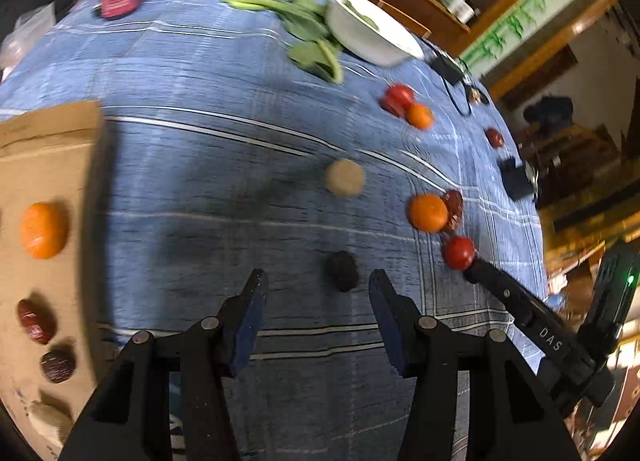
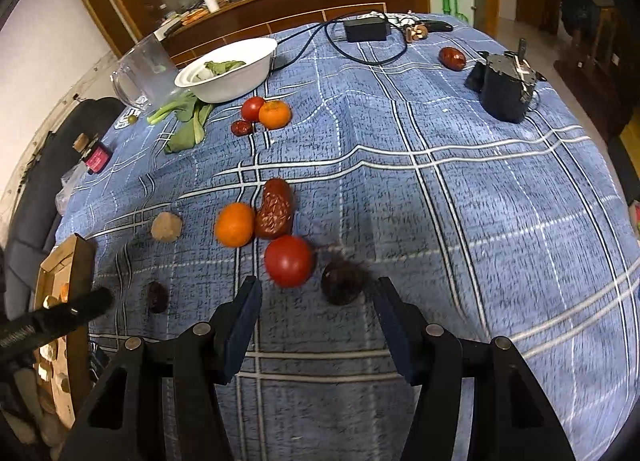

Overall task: Organize fruits
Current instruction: 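Grasp a round tan cake with the left gripper while the right grasps a red tomato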

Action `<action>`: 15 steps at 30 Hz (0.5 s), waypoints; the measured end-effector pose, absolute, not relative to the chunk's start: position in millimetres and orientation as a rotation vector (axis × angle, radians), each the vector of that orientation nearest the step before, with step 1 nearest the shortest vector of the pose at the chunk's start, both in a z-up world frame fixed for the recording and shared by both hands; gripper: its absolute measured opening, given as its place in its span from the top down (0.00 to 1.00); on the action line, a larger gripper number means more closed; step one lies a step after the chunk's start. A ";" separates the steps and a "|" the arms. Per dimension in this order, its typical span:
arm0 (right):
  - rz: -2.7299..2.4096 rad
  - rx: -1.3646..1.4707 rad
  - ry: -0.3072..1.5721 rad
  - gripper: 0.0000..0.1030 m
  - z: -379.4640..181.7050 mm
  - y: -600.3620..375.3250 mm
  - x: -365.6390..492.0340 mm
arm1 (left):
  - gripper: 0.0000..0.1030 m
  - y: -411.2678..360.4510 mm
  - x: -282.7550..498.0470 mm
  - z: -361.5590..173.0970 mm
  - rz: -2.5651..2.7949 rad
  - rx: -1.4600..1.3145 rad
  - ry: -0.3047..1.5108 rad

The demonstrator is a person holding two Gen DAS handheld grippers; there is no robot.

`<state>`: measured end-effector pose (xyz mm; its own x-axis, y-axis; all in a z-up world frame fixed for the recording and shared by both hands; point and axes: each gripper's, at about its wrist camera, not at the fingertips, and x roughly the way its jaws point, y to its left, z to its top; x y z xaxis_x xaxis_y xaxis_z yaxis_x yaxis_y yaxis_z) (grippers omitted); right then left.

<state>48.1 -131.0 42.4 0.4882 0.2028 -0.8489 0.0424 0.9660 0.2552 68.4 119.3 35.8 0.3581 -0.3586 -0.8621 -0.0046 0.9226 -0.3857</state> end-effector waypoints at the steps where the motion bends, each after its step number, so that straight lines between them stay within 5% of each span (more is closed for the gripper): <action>1: 0.105 0.253 1.062 0.40 40.7 -132.0 50.1 | 0.51 114.1 70.7 35.4 -0.233 -0.331 1.188; 15: 0.336 0.105 1.056 0.40 34.0 -102.7 83.6 | 0.51 87.4 120.4 19.8 -0.176 -0.162 1.135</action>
